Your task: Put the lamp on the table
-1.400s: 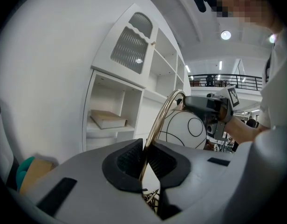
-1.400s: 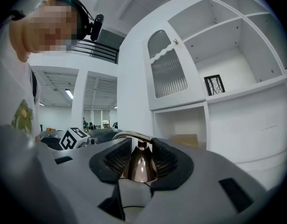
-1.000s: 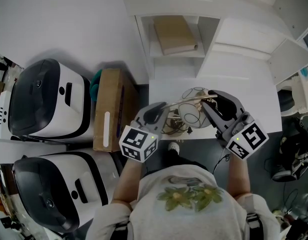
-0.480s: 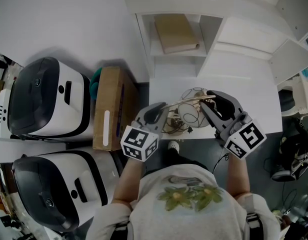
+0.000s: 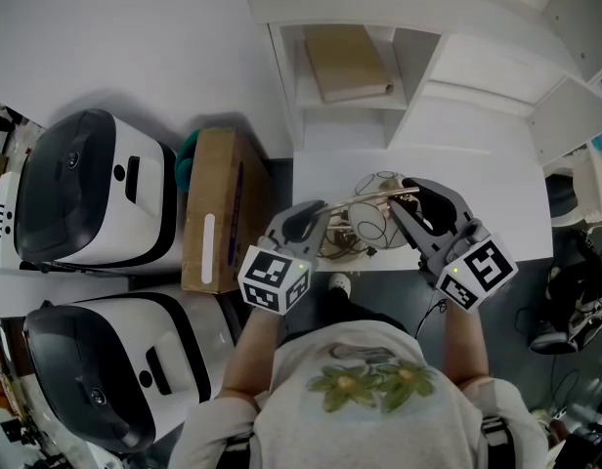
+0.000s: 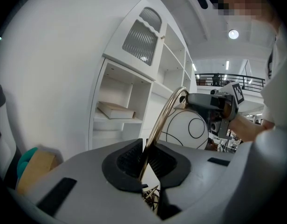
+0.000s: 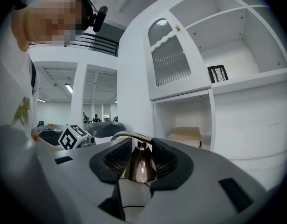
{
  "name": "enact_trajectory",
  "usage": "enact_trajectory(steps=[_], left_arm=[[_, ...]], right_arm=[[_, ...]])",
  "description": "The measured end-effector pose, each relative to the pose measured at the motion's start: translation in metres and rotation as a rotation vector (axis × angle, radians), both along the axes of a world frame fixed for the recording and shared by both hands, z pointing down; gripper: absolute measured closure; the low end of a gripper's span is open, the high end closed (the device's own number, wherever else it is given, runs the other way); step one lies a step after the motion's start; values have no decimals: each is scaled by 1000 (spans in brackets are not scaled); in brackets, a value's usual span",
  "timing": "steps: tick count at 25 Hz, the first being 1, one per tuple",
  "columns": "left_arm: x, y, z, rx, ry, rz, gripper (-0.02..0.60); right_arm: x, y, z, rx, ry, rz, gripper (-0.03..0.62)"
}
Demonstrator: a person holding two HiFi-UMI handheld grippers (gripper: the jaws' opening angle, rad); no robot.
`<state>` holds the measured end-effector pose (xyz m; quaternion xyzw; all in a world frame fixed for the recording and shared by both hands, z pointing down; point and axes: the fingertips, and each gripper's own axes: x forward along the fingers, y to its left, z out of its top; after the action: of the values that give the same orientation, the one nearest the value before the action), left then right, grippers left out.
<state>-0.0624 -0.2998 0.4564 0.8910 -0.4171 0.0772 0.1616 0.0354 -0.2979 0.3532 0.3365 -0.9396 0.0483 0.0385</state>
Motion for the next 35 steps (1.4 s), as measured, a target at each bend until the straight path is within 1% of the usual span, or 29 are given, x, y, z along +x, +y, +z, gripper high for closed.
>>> enact_trajectory(steps=[12, 35], left_arm=[[-3, 0, 6, -4, 4, -5, 540], [-14, 4, 15, -12, -14, -58, 540]], right_arm=[[-4, -3, 5, -7, 1, -11, 441], [-18, 9, 6, 43, 22, -38, 439]])
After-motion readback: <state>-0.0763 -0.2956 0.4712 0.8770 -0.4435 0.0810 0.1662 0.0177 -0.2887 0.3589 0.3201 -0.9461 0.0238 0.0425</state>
